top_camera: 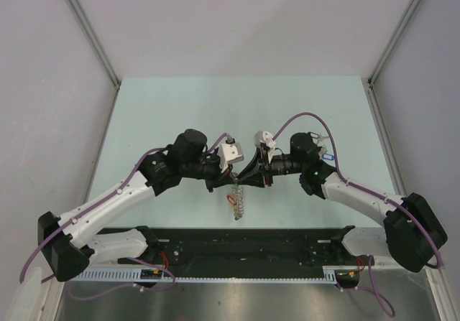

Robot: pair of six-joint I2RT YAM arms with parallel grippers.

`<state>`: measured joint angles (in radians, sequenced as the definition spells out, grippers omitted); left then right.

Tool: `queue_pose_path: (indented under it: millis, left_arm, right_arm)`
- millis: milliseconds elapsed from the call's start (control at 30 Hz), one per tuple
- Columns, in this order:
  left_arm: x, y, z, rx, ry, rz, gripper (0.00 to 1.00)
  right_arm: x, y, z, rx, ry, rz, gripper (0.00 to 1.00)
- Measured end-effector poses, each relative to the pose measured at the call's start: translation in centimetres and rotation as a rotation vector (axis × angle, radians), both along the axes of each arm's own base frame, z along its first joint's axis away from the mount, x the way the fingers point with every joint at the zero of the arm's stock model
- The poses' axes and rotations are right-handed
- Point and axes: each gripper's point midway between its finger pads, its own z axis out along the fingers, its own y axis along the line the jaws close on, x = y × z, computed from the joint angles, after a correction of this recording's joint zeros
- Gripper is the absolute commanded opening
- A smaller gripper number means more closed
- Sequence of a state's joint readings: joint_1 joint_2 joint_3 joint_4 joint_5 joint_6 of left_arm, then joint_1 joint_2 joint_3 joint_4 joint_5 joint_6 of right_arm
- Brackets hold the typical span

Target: Put the keys on the keyring

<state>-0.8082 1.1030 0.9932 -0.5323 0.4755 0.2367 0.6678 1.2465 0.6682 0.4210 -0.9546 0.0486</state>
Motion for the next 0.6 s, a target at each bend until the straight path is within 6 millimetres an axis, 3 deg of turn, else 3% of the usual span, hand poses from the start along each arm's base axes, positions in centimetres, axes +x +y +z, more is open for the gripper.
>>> queue_pose_path:
  millis: [167, 600]
  left_arm:
    - [-0.1, -0.1, -0.1, 0.000, 0.005, -0.005, 0.00]
    - [-0.1, -0.1, -1.2, 0.031, 0.039, -0.006, 0.00]
  right_arm:
    - [-0.3, 0.2, -0.6, -0.011, 0.011, 0.020, 0.20]
    - [-0.6, 0.2, -1.5, -0.039, 0.029, 0.030, 0.20]
